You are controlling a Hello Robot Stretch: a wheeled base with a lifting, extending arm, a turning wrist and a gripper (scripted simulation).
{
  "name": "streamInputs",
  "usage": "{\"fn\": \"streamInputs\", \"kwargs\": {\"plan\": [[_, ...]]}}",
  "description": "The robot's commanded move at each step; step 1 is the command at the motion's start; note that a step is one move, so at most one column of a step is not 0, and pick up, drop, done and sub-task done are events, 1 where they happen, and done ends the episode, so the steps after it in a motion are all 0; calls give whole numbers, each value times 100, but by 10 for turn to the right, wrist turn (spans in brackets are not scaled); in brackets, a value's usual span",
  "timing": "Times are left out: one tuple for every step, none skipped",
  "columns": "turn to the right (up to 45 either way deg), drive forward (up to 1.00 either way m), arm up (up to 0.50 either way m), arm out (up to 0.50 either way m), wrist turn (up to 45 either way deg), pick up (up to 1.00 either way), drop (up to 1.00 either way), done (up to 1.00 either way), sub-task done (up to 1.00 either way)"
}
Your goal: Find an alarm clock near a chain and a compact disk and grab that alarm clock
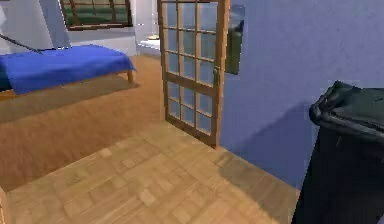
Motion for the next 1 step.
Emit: {"fn": "streamInputs", "kwargs": {"plan": [[0,65,0,0,0,0,0,0,0]]}}
